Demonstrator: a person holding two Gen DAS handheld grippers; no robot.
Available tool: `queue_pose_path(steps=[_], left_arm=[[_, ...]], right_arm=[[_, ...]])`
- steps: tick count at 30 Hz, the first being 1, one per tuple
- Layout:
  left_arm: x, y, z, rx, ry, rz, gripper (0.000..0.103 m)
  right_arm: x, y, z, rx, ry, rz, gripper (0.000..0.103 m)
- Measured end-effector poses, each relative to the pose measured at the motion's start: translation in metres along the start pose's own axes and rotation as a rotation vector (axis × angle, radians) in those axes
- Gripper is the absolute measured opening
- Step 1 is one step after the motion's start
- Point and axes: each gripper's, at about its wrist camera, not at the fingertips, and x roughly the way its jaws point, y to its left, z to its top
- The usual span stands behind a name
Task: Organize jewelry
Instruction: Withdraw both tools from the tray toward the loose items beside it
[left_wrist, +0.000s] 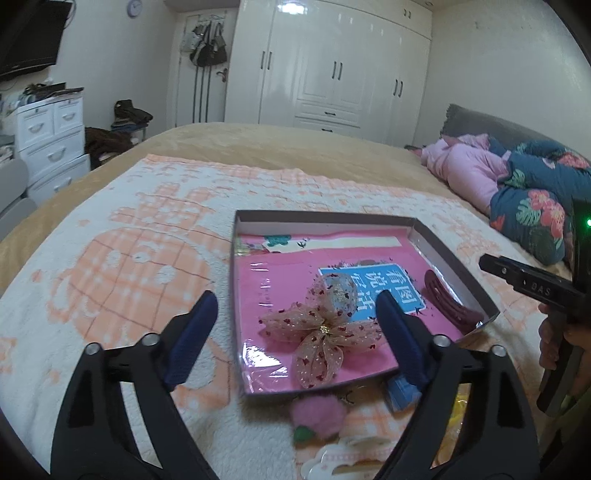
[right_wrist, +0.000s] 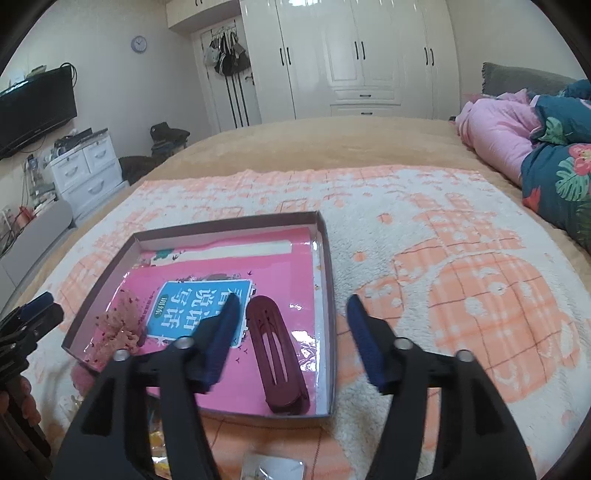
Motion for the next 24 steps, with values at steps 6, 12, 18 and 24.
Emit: queue_pose_path(steps=[6,12,18,24], left_arm=[[-0.026,0.004,0.000,-0.019,-0.054,0.027,0.091],[-0.054,0.005,0.003,-0.029,-0.135,0.028,0.091],[-0.074,0.000,0.002,-0.022,-0.196,0.020,0.092],[-0.079,-0.003,-0.003,-0.014,-0.191,0.014,0.092]], right_arm=[[-0.027,0.008,0.000,-0.042,-0.076,-0.016,0.082],[-0.065,0.015,-0.003,-0.050,-0.229,-0.031,0.094],[-0.090,0.007,-0.005,0.003,-0.320,-0.031,0.095],[-0.104,0.003,-0.014,0.023,-0.320,-0.036,0.096]])
